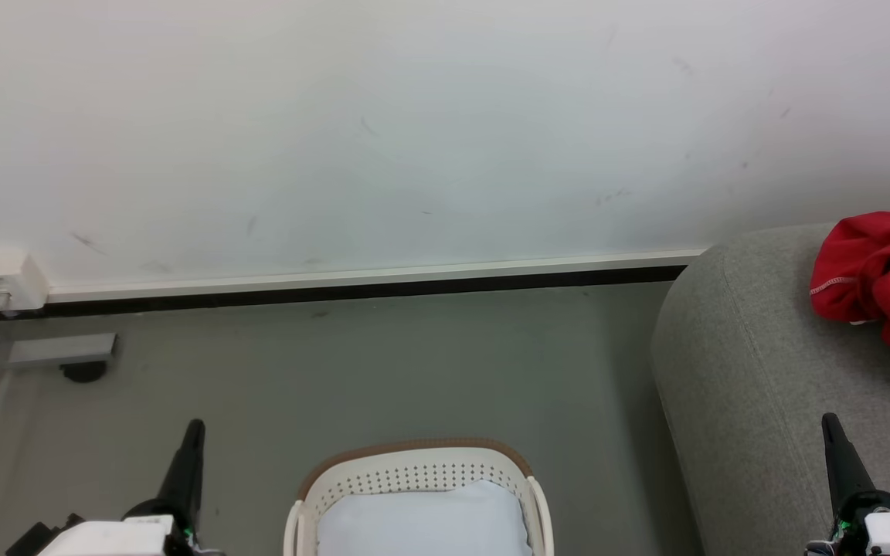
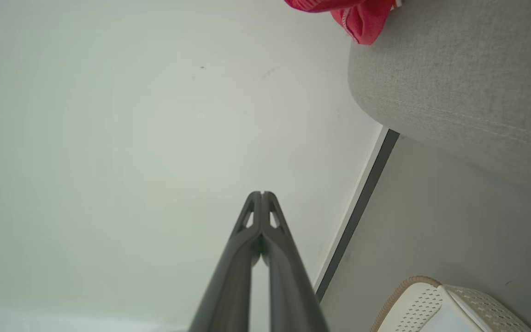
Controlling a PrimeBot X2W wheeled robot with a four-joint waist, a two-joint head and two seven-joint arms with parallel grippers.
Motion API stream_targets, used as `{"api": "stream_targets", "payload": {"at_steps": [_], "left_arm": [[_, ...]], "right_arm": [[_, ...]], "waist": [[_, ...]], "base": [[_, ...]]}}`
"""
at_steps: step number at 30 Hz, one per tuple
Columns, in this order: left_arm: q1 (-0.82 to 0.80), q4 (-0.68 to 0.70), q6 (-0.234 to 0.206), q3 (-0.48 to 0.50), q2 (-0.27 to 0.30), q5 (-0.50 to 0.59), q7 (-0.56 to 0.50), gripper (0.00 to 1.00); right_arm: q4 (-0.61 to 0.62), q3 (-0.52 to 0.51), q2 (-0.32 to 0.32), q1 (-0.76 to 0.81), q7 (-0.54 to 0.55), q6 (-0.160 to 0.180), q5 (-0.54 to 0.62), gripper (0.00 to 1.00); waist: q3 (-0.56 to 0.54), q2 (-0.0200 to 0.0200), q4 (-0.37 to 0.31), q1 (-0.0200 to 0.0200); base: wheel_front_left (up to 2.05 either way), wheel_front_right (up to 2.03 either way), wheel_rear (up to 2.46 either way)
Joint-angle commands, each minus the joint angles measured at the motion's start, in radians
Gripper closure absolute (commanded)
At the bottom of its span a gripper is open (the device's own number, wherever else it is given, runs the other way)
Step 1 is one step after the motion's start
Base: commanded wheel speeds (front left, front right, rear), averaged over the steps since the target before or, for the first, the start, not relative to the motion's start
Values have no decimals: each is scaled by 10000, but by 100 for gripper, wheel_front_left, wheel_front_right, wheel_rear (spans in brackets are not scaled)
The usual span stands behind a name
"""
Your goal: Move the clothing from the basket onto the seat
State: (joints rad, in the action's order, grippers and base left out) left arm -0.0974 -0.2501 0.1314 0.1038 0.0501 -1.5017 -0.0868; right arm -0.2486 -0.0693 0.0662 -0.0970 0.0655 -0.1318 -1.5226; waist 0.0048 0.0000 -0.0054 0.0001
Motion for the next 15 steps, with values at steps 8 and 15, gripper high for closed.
{"api": "stream_targets", "payload": {"at_steps": [8, 15], "left_arm": [[-138, 55, -13, 92, 19, -680, -177, 100], [-157, 64, -14, 125, 9, -1122, -289, 100]], "right_arm": [[72, -173, 14, -122, 204, 19, -659, 100], [69, -266, -4, -142, 335, 20, -1057, 100]], "waist": [[-8, 0, 27, -1], [-16, 0, 51, -1]], "base": [[0, 0, 0], [0, 0, 0]]}}
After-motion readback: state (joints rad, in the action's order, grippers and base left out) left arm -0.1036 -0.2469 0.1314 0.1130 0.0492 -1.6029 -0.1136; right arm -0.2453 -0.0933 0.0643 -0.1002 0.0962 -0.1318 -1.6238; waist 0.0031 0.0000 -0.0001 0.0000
